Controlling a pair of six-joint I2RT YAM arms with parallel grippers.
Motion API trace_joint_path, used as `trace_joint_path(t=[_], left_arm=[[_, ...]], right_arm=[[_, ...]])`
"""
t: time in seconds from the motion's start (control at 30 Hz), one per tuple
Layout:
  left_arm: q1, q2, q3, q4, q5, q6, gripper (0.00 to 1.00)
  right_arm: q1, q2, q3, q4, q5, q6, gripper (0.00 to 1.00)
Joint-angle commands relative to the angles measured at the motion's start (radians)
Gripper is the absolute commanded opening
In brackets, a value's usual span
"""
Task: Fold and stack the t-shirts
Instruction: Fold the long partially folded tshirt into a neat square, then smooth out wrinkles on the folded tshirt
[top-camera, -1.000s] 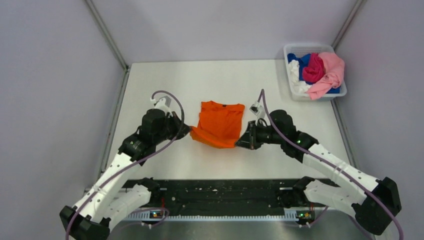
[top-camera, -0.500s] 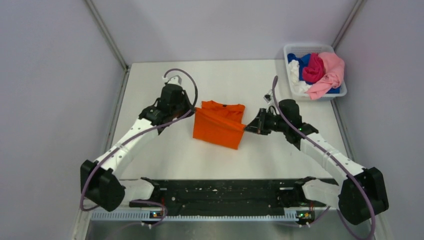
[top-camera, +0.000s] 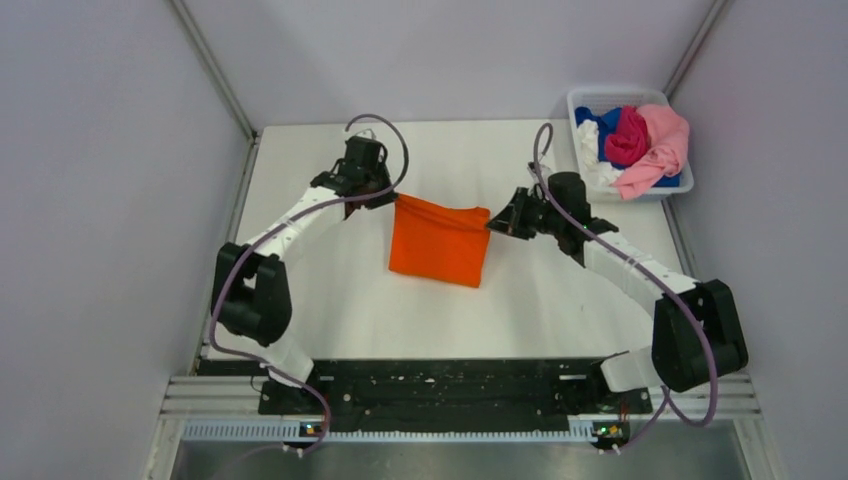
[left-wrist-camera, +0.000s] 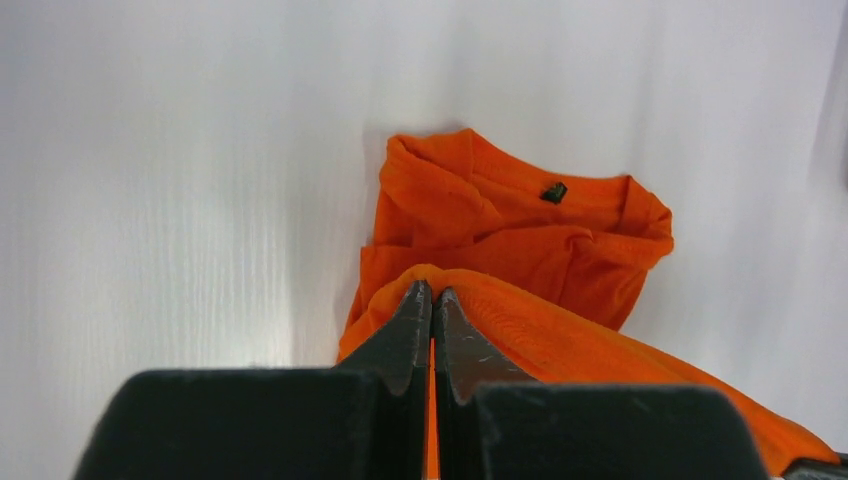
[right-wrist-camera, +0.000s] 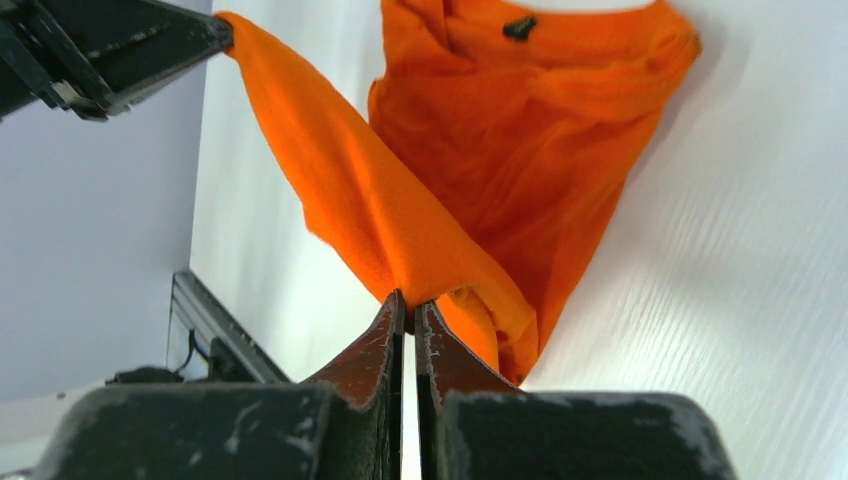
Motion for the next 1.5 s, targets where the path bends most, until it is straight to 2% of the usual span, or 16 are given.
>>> trace_joint_path(t=[0.0,0.37,0.4,0.43,0.47,0.5,0.53,0.6,0.63,0.67,0.87,1.0,1.07,1.13,1.37,1.47], left_arm=[[0.048,0.106,0.111,0.047,-0.022,0.034,0.00],[0.073,0.358,0.324,0.002,0.007,0.052,0.00],[0.074,0.374,0.343,-0.004,0.007,0.054,0.01],[0.074,0.393,0.368,-0.017,0.006,0.054,0.10],[0.075,0.410,0.393,-0.034,0.007,0.057,0.20],[0.075,0.422,0.416,-0.057,0.009,0.063,0.38],[0.075,0.431,0.441,-0.083,0.012,0.067,0.58],[0.073,0.423,0.474,-0.124,0.028,0.078,0.89],[0.073,0.408,0.468,-0.124,0.032,0.079,0.96],[0.074,0.390,0.452,-0.116,0.037,0.079,0.98],[0.073,0.273,0.245,-0.052,0.181,0.061,0.99],[0.071,0.225,0.100,-0.003,0.234,0.040,0.97],[0.071,0.217,0.069,-0.001,0.252,0.032,0.97],[0.067,0.219,0.053,-0.001,0.253,0.026,0.98],[0.065,0.260,0.056,-0.012,0.262,0.037,0.99],[0.066,0.290,0.077,-0.031,0.255,0.043,0.97]], right_arm=[[-0.021,0.078,0.114,0.047,0.104,-0.018,0.00],[-0.025,0.318,0.246,0.055,0.178,-0.034,0.00],[-0.025,0.331,0.257,0.055,0.189,-0.033,0.00],[-0.025,0.343,0.267,0.055,0.203,-0.033,0.03],[-0.026,0.356,0.282,0.048,0.220,-0.033,0.14],[-0.027,0.364,0.300,0.035,0.230,-0.034,0.43],[-0.026,0.369,0.312,0.024,0.236,-0.035,0.55],[-0.026,0.366,0.327,-0.004,0.232,-0.043,0.73],[-0.026,0.358,0.327,-0.011,0.222,-0.050,0.90],[-0.026,0.349,0.322,-0.013,0.215,-0.052,0.98],[-0.018,0.204,0.187,0.058,0.201,-0.026,0.99],[-0.019,0.159,0.100,0.274,-0.034,0.027,0.99],[-0.019,0.202,0.112,0.360,-0.150,0.076,0.99],[-0.019,0.268,0.138,0.413,-0.182,0.111,0.99],[-0.023,0.559,0.282,0.375,-0.037,0.064,0.99],[-0.029,0.682,0.295,0.418,-0.058,0.100,0.99]])
